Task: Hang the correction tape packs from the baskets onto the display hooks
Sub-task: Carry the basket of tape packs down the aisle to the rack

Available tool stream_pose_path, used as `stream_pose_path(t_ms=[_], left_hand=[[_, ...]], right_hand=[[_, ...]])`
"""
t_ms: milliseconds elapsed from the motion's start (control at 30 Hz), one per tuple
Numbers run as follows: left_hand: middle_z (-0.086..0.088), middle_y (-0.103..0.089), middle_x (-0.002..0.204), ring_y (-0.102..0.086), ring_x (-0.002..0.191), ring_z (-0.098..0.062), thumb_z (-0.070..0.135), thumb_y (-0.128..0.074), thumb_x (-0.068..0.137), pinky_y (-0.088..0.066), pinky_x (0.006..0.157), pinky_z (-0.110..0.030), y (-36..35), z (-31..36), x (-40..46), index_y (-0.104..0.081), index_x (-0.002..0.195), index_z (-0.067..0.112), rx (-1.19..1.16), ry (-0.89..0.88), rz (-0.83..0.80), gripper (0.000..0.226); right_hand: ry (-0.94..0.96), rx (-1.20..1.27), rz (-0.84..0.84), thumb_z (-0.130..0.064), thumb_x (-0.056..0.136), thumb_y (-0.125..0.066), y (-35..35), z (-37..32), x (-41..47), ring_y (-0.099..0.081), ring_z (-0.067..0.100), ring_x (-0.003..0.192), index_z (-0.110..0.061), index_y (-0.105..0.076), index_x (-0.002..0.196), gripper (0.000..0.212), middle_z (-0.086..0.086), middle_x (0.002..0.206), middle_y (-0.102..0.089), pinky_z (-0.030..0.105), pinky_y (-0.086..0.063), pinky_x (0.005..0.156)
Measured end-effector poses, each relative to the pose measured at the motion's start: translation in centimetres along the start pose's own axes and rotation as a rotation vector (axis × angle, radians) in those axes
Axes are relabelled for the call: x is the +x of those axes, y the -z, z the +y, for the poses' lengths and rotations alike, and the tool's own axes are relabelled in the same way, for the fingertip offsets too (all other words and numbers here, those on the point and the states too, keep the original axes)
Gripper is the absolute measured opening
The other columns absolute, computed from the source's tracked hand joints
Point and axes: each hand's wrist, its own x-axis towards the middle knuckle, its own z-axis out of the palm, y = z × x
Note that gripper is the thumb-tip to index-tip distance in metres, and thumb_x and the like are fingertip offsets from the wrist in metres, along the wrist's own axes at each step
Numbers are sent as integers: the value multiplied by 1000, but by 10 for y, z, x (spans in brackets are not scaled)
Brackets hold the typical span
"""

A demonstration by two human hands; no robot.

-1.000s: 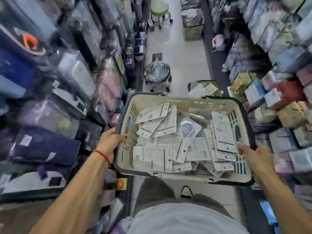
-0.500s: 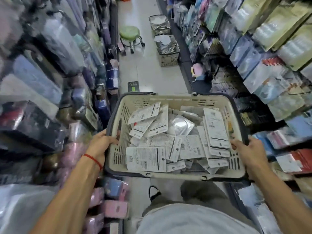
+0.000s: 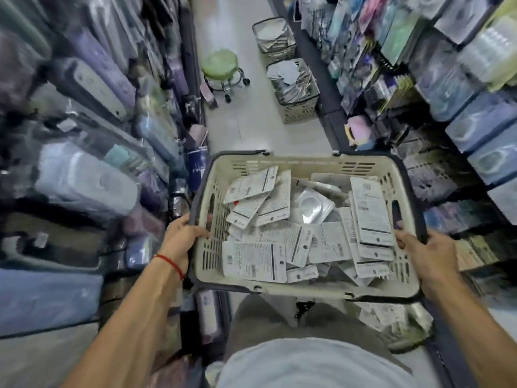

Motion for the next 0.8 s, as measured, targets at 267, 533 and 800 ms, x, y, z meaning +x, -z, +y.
stream_pose_path(t_ms=[267, 533, 800], left_hand=[[-15, -80, 103, -77, 90, -34, -23, -53, 77, -63, 67, -39, -21, 84, 152, -75, 114, 5, 53, 22, -178, 51], [-18, -78, 105, -74, 94, -38, -24, -53, 75, -60, 89, -51, -90, 193, 267, -73, 111, -1, 206, -47, -288, 47], [-18, -73, 127, -70, 113, -40, -31, -42, 79, -56, 98, -58, -218, 294, 324, -67, 121, -2, 439, -104, -363, 56]], right_hand=[[-32, 41, 154, -22, 89, -79, -62, -71, 52, -68, -9, 62, -27, -79, 97, 10, -26, 73, -75, 15, -50, 50], [-76, 60, 337, -21, 92, -76, -103, -92, 111, -70, 6, 68, -27, -77, 98, 8, -17, 74, -73, 25, -49, 53], [-313, 269, 404, -27, 91, -79, -139, -61, 200, -62, 0, 65, -9, -75, 87, 19, -13, 75, -77, 20, -47, 56]])
